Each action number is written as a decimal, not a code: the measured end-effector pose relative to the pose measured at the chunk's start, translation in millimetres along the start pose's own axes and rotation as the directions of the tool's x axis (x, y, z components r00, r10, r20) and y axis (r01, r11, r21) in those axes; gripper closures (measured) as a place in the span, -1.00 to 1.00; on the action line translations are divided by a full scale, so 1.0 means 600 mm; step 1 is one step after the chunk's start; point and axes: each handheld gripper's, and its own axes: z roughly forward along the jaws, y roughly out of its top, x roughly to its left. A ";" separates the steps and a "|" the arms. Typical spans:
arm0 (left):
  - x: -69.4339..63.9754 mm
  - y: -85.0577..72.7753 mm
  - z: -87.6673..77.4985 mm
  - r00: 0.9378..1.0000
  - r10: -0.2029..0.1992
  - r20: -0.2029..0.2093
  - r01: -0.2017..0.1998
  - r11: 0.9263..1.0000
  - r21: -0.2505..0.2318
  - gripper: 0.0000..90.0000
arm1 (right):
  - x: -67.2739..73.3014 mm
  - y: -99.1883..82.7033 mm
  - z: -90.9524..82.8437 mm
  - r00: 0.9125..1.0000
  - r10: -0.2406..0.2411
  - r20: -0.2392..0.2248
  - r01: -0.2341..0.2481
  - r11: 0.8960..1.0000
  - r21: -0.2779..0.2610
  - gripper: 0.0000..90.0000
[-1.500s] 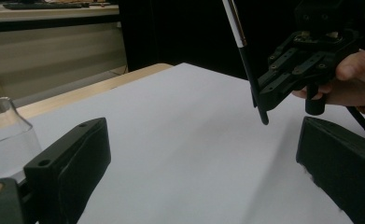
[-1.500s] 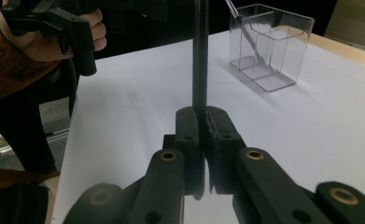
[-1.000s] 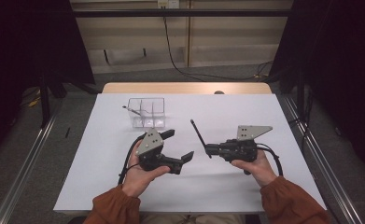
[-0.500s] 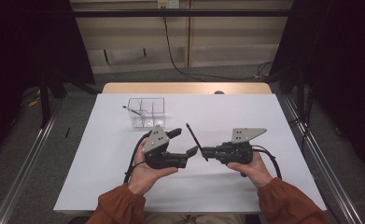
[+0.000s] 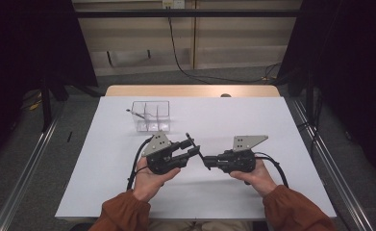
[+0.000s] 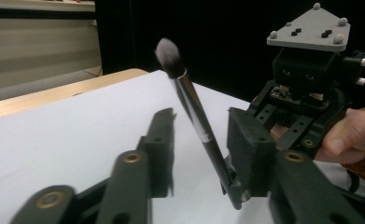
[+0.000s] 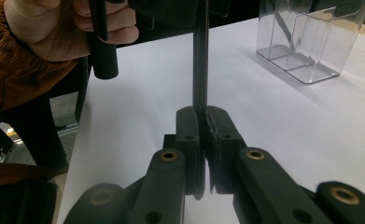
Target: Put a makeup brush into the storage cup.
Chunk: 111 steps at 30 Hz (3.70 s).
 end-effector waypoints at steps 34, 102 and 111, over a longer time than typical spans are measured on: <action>-0.014 0.008 -0.003 0.999 -0.032 0.041 0.031 0.999 0.023 0.87 | 0.007 -0.009 0.015 0.999 -0.039 0.003 0.039 0.998 -0.044 0.63; 0.044 0.009 -0.075 0.995 -0.049 -0.086 0.049 0.999 -0.006 0.87 | -0.006 -0.035 -0.113 0.880 0.098 0.464 -0.049 0.992 -0.117 -0.98; 0.055 0.009 -0.089 0.991 -0.066 -0.118 0.065 0.998 -0.010 0.87 | -0.003 -0.048 -0.150 0.849 0.137 0.510 -0.073 0.987 -0.145 -1.00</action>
